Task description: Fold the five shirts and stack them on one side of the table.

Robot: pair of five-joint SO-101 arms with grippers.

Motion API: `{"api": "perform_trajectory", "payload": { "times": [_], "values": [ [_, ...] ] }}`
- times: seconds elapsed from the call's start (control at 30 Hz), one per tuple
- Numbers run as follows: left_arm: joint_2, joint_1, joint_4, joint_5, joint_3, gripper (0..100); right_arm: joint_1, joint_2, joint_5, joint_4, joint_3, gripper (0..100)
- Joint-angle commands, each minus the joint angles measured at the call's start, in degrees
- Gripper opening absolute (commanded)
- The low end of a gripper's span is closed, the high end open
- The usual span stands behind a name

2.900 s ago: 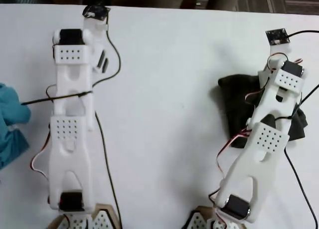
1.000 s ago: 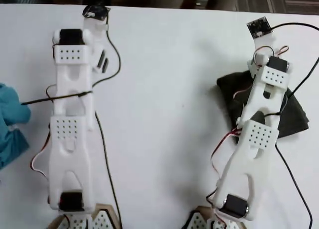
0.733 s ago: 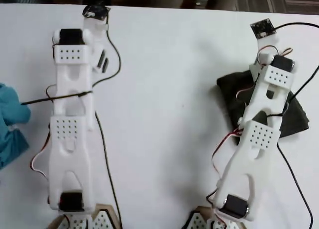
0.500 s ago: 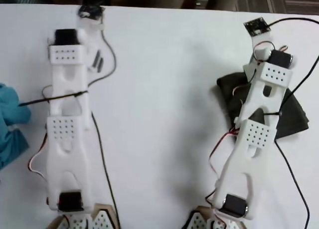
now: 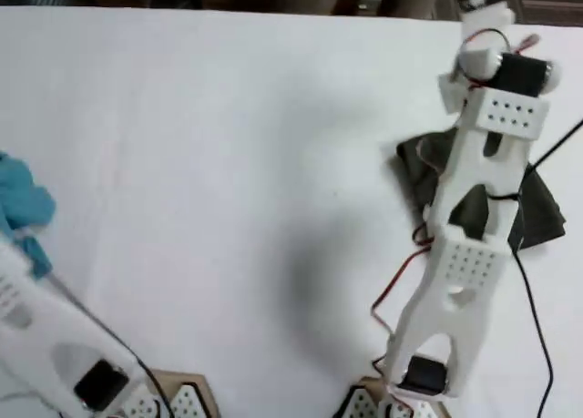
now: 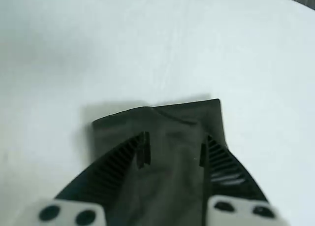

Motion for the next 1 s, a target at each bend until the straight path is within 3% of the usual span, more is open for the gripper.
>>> {"api": "perform_trajectory", "payload": {
  "times": [0.0, 0.13, 0.3, 0.53, 0.63, 0.77, 0.97],
  "values": [
    [-0.79, -9.14, -1.23, 0.09, -0.57, 15, -5.14, -14.2, -1.14, 1.19, 15.47, 17.2],
    [1.67, -12.48, -2.81, -0.18, -0.13, 15, -7.78, -27.65, -2.29, 1.19, 31.47, 17.2],
    [5.54, -10.73, -2.11, -0.44, -0.13, 15, -8.22, -44.79, -1.76, 1.1, 49.05, 17.2],
    [11.08, -4.4, -1.58, -11.96, -0.13, 15, -7.87, -61.14, 0.18, 1.1, 69.1, 17.2],
    [11.52, -4.22, 0.53, -12.92, -0.13, 18, -7.78, -65.63, 2.29, 1.1, 74.9, 17.2],
    [11.43, -6.77, 1.05, -12.75, -0.57, 29, -7.78, -69.85, 3.87, 1.1, 79.82, 17.2],
    [7.3, -10.02, 1.05, -12.48, -0.84, 30, -8.13, -71.34, 3.87, 0.66, 83.16, 17.2]
  ]
}}
